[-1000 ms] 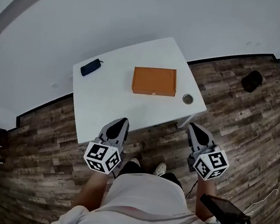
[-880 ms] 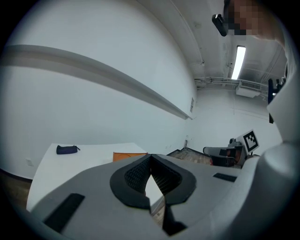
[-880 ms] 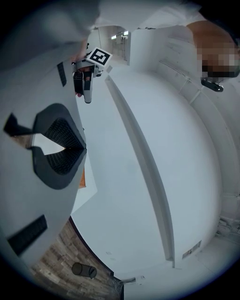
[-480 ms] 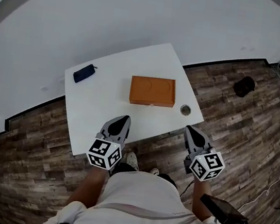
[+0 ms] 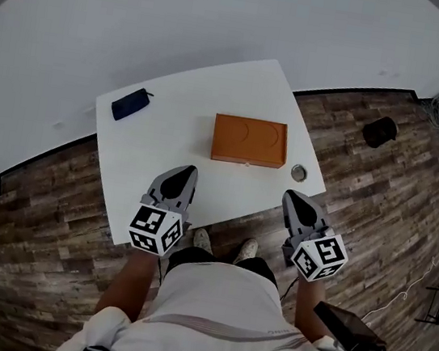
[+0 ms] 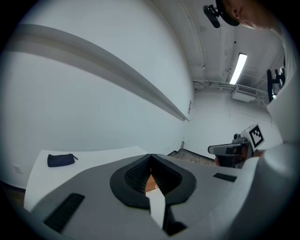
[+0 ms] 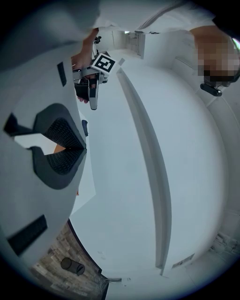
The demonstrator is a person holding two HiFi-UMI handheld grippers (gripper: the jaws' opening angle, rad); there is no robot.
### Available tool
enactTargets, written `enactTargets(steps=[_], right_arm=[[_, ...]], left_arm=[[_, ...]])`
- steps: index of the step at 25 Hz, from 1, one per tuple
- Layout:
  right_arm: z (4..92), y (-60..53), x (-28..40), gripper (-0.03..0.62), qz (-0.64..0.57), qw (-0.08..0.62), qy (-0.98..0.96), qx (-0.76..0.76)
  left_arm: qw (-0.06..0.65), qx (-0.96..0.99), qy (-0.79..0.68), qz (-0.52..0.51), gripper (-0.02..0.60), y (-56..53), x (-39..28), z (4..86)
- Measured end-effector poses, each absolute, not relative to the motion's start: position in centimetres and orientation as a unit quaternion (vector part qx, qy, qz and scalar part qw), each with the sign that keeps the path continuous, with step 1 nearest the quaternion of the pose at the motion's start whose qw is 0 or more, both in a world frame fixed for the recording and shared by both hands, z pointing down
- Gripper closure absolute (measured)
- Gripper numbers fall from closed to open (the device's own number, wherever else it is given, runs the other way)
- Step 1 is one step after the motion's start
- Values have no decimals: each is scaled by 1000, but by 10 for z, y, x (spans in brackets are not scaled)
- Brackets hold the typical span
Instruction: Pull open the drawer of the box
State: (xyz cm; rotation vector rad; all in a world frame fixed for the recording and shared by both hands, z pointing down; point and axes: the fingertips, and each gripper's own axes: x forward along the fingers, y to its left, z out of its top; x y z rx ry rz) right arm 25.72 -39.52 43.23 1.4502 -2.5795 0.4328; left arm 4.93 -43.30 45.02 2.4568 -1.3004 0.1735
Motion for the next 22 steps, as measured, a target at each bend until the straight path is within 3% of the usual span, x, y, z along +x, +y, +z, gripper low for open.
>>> enactTargets(steps=[10, 18, 22], right_arm=[[438, -413, 275, 595, 152, 82, -866, 469], [459, -407, 318, 595, 180, 89, -850, 487], [472, -403, 342, 595, 198, 95, -839, 497]], left_arm=[[188, 872, -445, 74, 562, -437, 85, 473], [234, 863, -425, 143, 450, -454, 140, 539], [270, 851, -414, 180, 433, -461, 173, 586]])
